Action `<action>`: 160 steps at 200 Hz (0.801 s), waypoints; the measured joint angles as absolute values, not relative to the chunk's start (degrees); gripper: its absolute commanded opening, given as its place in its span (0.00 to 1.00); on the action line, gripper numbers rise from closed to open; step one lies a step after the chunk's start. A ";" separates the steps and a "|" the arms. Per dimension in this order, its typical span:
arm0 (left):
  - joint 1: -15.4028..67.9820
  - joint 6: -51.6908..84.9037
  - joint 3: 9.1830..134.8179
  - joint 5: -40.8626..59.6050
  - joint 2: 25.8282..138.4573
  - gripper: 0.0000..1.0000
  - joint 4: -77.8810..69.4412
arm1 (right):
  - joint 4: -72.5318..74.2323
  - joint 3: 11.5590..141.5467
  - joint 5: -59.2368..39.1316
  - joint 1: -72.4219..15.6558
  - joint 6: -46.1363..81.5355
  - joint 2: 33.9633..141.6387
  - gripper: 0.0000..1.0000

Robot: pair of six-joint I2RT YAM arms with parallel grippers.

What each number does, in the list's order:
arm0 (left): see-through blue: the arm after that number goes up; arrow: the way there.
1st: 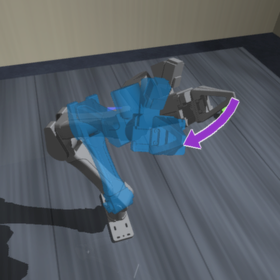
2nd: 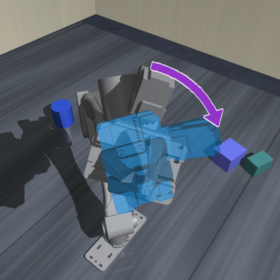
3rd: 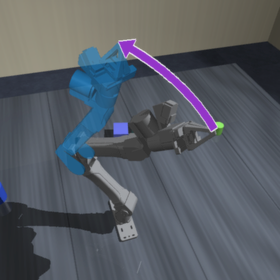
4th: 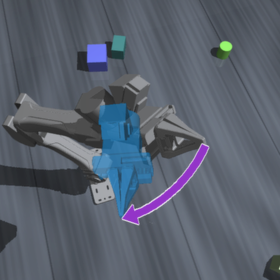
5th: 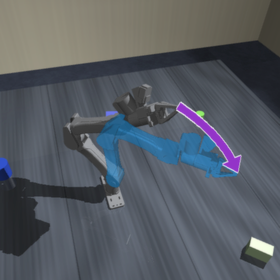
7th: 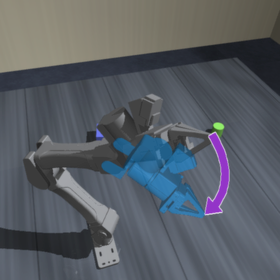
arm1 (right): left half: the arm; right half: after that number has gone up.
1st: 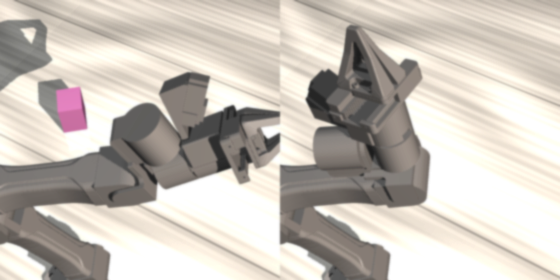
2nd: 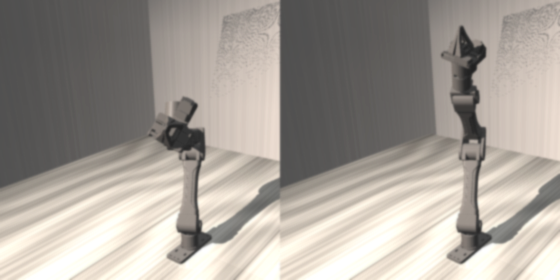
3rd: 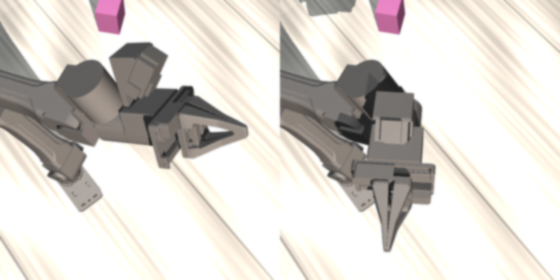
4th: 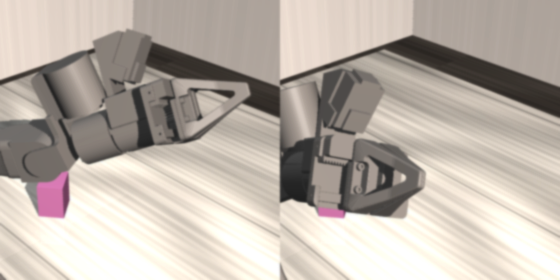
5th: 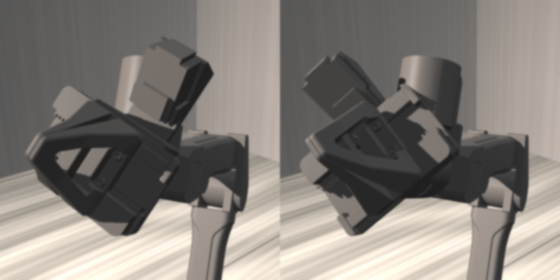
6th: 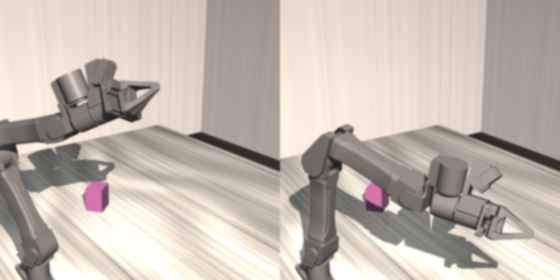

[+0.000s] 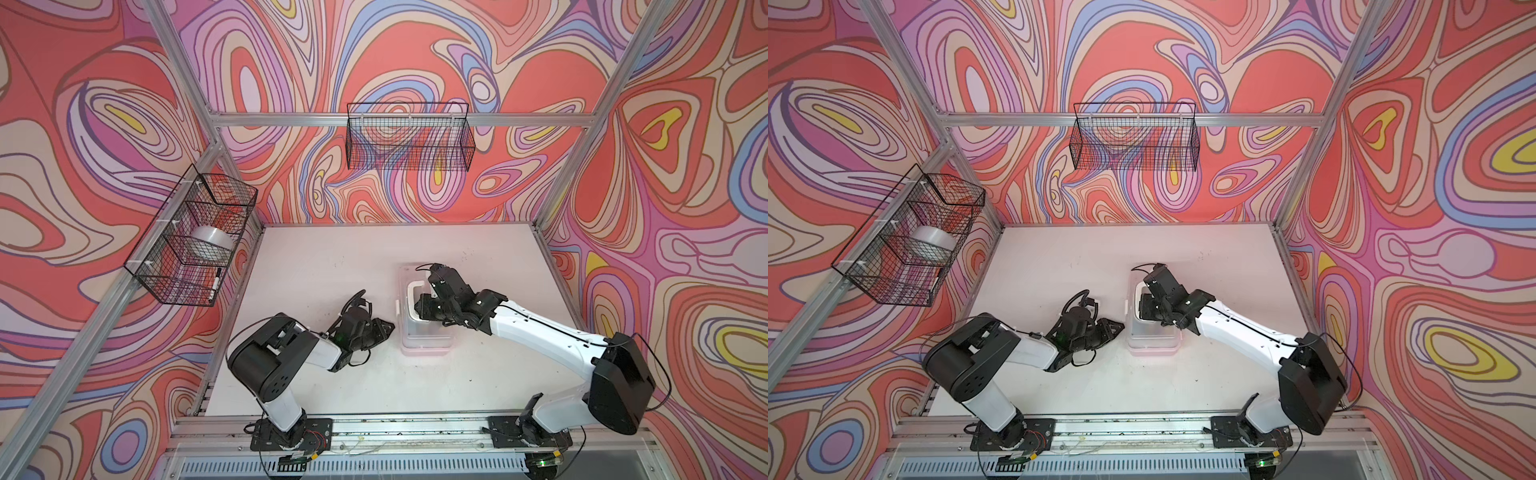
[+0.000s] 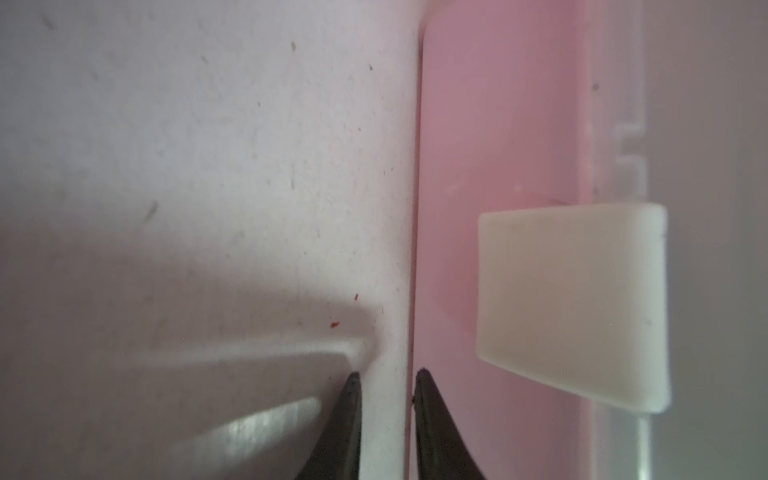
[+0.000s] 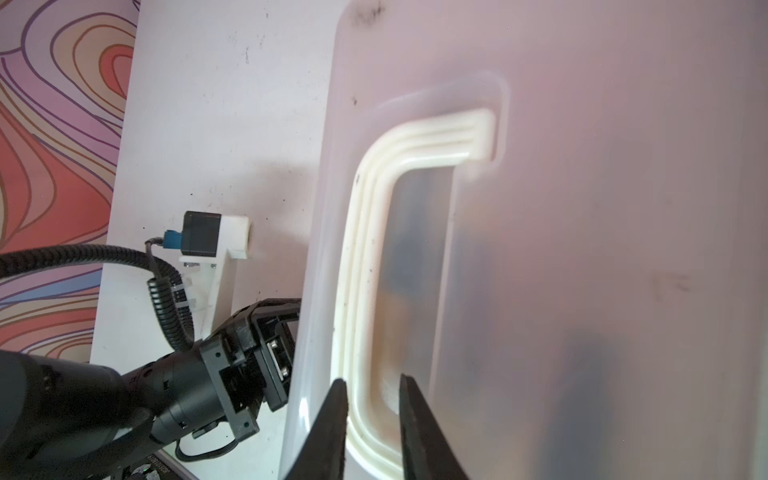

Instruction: Pack the tool kit

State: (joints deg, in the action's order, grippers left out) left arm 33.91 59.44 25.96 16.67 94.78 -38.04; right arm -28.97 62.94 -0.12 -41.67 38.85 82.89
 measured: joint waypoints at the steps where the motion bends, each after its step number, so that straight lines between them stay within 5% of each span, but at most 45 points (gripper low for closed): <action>1: 33.85 59.33 26.11 16.56 94.63 0.25 -37.54 | -29.10 63.09 -0.10 -41.63 38.79 82.87 0.25; 41: 30.74 52.60 37.12 14.22 91.70 0.25 -17.06 | -34.98 69.06 2.57 -34.61 36.01 78.70 0.25; 95: 30.70 47.99 47.70 15.70 95.88 0.24 -8.91 | -36.97 64.84 1.83 -19.22 32.80 77.58 0.22; 160: 31.48 46.37 50.76 16.91 97.14 0.22 -3.73 | -31.14 57.49 -5.08 -16.69 31.09 86.67 0.16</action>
State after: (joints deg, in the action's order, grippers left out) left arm 31.48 46.37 50.76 16.91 97.14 -3.73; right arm -31.14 57.49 -5.08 -16.69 31.09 86.67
